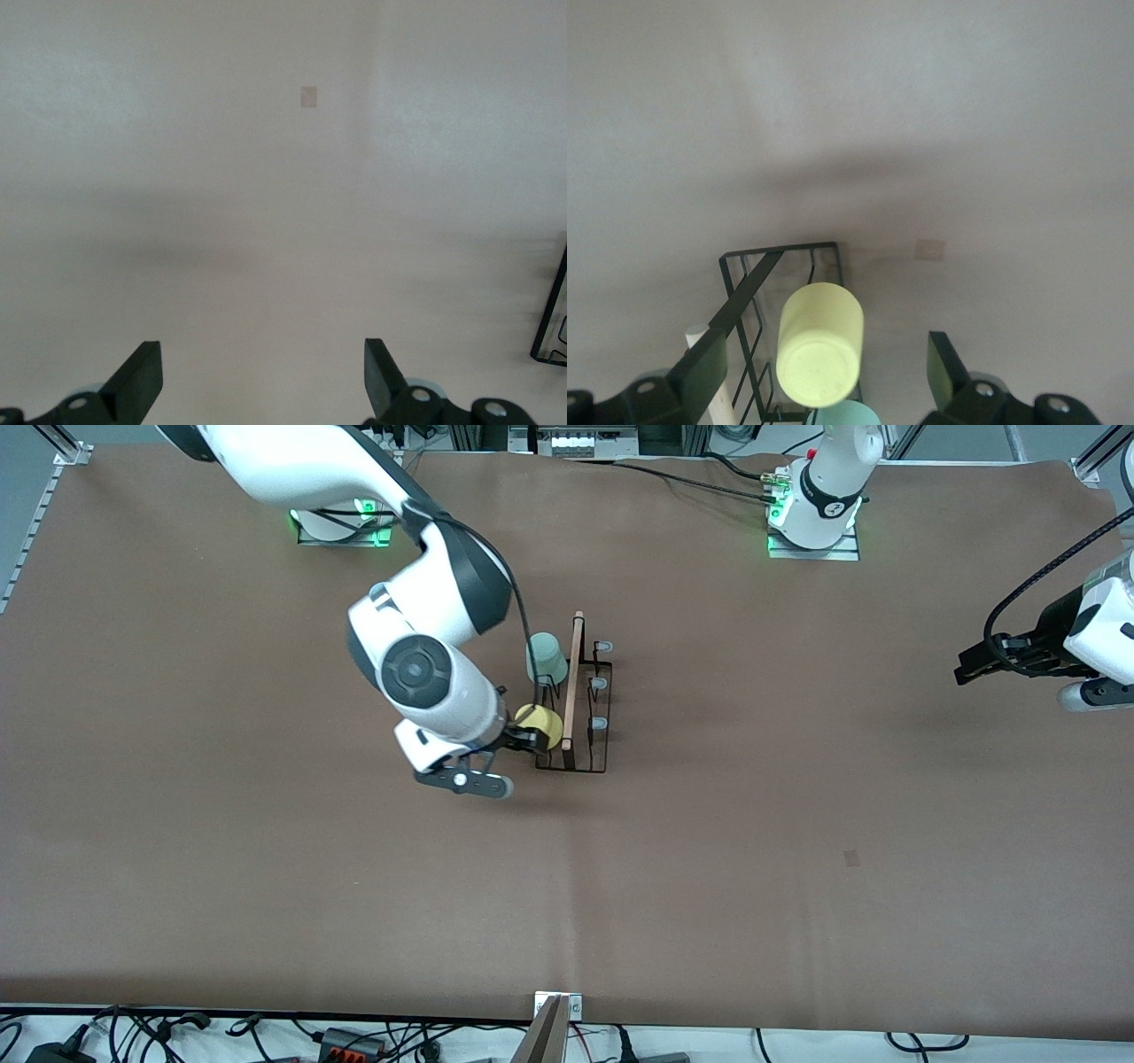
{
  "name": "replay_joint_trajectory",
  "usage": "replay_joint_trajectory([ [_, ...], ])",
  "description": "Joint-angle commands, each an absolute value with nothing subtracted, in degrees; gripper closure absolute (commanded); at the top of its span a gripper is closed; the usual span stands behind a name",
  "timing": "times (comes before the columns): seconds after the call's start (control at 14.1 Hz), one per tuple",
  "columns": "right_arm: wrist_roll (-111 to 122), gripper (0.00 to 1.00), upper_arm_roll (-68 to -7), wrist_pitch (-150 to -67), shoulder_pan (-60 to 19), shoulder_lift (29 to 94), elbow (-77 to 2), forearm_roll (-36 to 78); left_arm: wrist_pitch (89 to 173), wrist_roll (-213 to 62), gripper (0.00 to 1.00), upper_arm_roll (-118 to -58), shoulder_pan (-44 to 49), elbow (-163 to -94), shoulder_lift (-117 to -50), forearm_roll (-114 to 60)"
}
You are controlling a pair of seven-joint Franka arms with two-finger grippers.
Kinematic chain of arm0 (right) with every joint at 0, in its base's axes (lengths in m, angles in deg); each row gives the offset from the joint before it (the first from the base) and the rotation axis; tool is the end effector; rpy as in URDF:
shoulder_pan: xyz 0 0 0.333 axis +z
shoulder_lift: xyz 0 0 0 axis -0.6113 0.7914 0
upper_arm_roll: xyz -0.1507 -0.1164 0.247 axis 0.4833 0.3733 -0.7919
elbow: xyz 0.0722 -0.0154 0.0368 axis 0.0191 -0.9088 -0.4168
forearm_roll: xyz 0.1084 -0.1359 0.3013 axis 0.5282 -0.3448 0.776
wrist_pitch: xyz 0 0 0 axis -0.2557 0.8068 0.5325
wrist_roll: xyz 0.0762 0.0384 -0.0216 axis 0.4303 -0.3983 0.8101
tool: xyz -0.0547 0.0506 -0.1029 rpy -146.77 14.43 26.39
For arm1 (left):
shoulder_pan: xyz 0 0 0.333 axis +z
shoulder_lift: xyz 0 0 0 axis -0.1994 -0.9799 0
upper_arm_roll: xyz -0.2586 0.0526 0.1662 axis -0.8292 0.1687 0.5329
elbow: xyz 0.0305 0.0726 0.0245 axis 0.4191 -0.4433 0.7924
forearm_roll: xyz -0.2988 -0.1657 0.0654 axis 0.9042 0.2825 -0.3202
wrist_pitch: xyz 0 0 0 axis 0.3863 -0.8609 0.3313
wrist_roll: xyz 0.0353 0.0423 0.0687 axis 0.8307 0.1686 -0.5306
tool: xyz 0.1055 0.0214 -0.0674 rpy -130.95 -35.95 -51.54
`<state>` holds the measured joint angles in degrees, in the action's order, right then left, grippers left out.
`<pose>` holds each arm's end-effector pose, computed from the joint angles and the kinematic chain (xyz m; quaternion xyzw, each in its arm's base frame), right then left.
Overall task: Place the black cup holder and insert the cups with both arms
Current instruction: 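Open the right gripper and pull it back from the yellow cup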
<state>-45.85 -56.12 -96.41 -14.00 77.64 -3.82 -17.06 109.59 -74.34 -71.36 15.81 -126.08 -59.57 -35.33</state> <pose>0.5837 0.3781 0.3922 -0.9921 0.1064 0.0476 0.0462 0.5185 0.0200 0.5410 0.9973 0.0670 -0.0300 0.0081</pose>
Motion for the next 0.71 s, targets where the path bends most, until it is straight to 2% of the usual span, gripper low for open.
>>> replay_joint_trajectory([
  [0.0,-42.23,0.00,-56.31,-92.47,-18.07,72.55,-4.68,-17.82,109.48,-74.45,0.00,-71.13,15.81,-125.20,-59.73,-34.80],
  [0.21,-32.31,0.00,-56.05,-87.20,-23.16,69.55,-4.51,-17.91,109.83,-74.45,0.00,-71.13,15.81,-125.20,-59.73,-34.80],
  [0.64,-26.41,0.00,-56.05,-83.41,-32.40,64.10,-4.68,-19.84,109.74,-74.45,0.00,-71.13,15.81,-125.20,-59.73,-34.89],
])
